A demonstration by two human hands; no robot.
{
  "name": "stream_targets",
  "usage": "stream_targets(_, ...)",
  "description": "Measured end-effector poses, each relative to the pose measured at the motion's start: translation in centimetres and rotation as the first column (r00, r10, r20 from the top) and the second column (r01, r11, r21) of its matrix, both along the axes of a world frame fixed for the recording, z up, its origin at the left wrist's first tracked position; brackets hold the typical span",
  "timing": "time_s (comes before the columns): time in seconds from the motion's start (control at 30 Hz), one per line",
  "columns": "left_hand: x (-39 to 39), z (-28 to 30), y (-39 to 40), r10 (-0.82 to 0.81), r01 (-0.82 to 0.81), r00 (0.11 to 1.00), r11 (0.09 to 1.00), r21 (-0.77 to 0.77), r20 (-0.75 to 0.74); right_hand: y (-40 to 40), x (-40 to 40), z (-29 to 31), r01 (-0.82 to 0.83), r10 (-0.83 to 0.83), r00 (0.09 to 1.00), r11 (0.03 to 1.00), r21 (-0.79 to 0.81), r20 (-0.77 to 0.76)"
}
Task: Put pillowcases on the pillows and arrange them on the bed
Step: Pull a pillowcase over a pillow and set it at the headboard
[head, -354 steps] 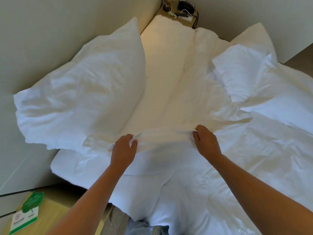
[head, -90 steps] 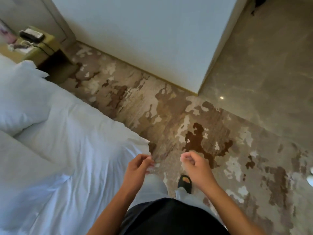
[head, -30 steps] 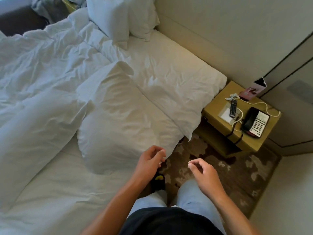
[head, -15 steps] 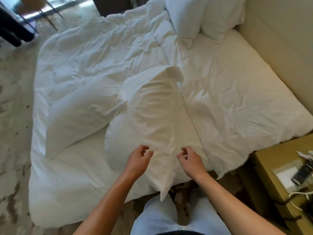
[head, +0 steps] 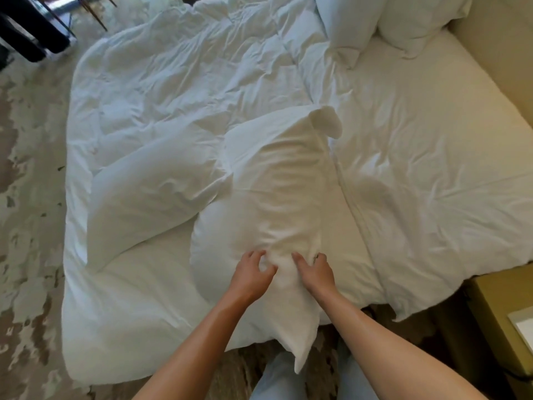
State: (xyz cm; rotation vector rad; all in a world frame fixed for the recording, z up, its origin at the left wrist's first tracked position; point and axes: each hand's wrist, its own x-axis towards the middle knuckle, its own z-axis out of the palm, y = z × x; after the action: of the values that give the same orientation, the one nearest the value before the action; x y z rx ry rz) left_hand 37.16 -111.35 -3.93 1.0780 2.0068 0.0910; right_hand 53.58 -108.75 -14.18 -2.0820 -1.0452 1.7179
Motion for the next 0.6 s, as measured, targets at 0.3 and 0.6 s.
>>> stream_targets(0.3, -4.1, -0.9, -0.1, -0.146, 0.145, 0.988, 0.989, 0.014, 0.055, 0.5, -2.4, 0.0, 0.015, -0.042, 0.984, 0.988, 0.156, 0.176)
stream_targets(0.6, -3.2, 0.2, 0.4, -0.262, 0.262, 0.952, 0.965, 0.019, 0.157, -0.2, 1.3, 6.9, -0.011, -0.072, 0.981, 0.908, 0.419, 0.182)
